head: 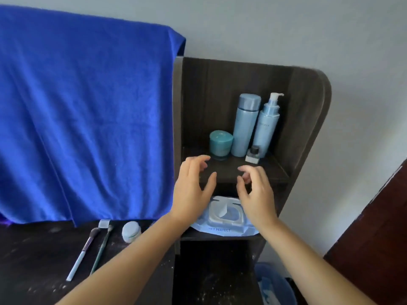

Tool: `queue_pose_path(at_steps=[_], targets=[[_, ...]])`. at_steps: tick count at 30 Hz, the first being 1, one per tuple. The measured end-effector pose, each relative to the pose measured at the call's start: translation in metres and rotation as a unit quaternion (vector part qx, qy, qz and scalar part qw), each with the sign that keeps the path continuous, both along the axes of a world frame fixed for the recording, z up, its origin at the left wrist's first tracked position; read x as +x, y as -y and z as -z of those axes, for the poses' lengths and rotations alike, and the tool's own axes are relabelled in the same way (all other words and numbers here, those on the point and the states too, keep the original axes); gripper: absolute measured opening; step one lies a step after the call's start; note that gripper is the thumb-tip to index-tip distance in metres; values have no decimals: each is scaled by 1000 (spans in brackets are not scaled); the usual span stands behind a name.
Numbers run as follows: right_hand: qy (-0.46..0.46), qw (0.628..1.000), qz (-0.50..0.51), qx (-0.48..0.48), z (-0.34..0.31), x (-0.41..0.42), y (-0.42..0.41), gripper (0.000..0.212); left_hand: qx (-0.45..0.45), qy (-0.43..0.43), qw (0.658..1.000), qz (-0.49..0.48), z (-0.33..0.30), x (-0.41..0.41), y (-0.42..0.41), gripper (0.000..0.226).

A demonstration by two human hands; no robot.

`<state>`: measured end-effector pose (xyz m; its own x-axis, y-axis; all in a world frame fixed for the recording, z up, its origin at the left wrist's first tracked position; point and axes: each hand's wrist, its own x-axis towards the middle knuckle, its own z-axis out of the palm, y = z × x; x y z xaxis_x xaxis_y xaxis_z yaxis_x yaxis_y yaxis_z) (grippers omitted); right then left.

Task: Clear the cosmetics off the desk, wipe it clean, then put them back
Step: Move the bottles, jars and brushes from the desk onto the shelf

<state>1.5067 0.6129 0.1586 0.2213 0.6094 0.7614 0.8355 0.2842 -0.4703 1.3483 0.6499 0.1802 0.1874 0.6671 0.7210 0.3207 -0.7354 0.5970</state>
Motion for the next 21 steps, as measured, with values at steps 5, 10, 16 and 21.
queue_pose_path(at_steps=[5, 10, 16, 21], targets=[[31, 984, -144, -97, 55, -105, -6, 12, -104, -1, 992, -75, 73, -114, -1, 20], [9, 924, -190, -333, 128, -210, -33, 24, -298, -96, 922, -229, 168, -245, -31, 14], [21, 871, -136, -472, 192, -299, -77, 20, -376, -196, 876, -230, 228, -304, -57, 12], [47, 837, -51, -542, 215, -336, -104, 33, -397, -332, 828, -217, 243, -308, -78, 25]])
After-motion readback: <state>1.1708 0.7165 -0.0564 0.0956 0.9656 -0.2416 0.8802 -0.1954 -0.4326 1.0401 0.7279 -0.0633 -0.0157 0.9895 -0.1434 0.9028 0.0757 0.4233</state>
